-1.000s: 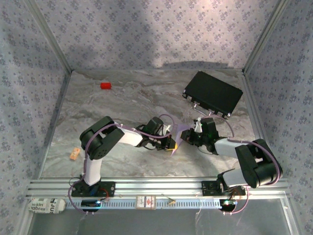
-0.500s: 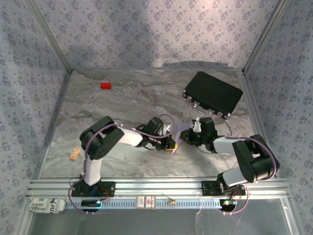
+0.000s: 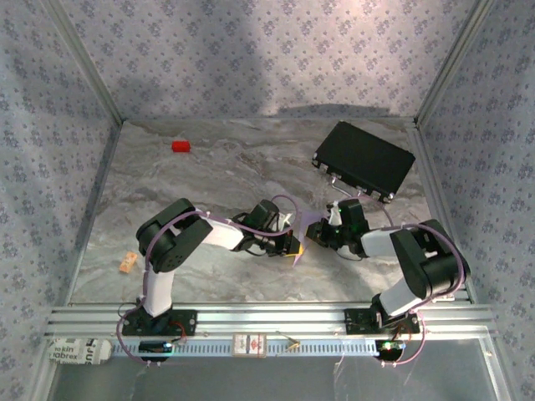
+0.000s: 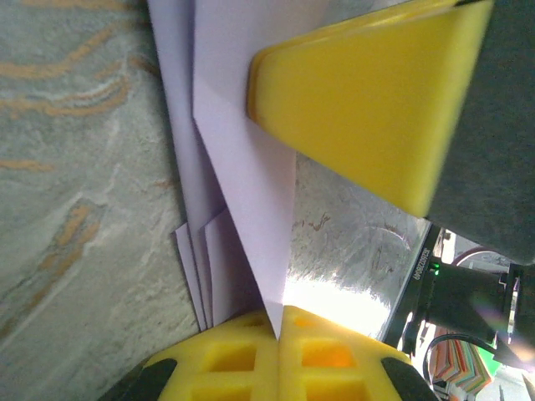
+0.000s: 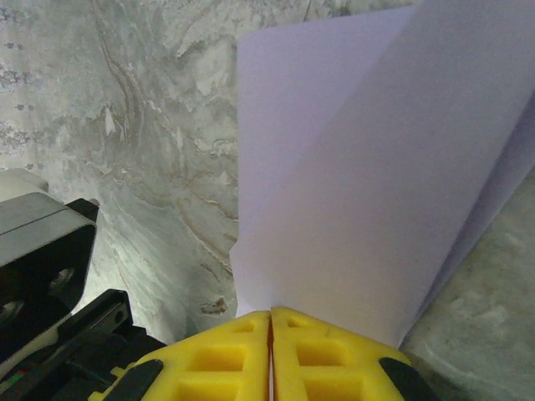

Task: Fold a paper plane with a square sheet of paper (pick it up from the middle)
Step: Fold the wing for the fifth time at the center of the table.

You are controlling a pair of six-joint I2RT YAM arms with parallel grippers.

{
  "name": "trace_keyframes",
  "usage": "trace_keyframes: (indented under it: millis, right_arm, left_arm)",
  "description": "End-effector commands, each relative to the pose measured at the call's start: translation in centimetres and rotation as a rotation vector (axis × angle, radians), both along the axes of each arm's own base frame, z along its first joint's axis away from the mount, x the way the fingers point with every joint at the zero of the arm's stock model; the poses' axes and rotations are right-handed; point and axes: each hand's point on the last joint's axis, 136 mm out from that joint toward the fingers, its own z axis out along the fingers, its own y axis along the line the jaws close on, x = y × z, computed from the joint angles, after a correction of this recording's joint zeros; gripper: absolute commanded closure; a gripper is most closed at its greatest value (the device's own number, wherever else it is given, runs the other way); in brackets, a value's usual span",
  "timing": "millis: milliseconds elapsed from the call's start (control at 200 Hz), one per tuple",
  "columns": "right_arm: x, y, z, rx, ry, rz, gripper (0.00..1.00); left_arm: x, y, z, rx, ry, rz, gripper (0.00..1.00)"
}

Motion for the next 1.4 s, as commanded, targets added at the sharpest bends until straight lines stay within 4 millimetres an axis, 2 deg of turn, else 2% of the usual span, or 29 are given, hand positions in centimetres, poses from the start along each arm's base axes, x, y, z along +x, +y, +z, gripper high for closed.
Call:
trace_keyframes:
  millis: [0, 250, 470, 635, 1004, 1289, 1394]
  right_arm:
    - [0.0, -0.7, -1.6, -0.050, 0.038, -0.012, 0.91]
    - [-0.9, -1.3, -3.2, -0.092, 0.087, -0.024, 0.91]
    - [-1.2, -1.4, -3.5, -0.110, 0.093, -0.020, 0.92]
    - [-1.4, -1.4, -3.7, -0.120, 0.096, -0.016, 0.92]
    - [-1.5, -1.5, -3.4, -0.123, 0.087, -0.012, 0.93]
    - [-1.5, -1.5, -3.1, -0.124, 0.080, -0.012, 0.93]
    - [-1.6, -1.6, -3.1, -0.126, 0.080, -0.012, 0.93]
  left_arm:
    - [-1.6, 3.6, -5.9, 0.208, 0.060, 0.035, 0.96]
    - [-1.7, 2.8, -3.5, 0.128, 0.033, 0.005, 0.85]
    - [-1.4, 1.8, -0.5, 0.050, 0.002, -0.008, 0.84]
    - [-1.0, 1.2, 0.9, 0.016, -0.013, 0.002, 0.83]
    - [0.2, 0.4, 2.4, -0.050, -0.026, 0.058, 0.77]
    - [0.7, 0.2, 2.7, -0.053, -0.036, 0.077, 0.81]
    - [0.8, 0.1, 2.7, -0.053, -0.033, 0.080, 0.87]
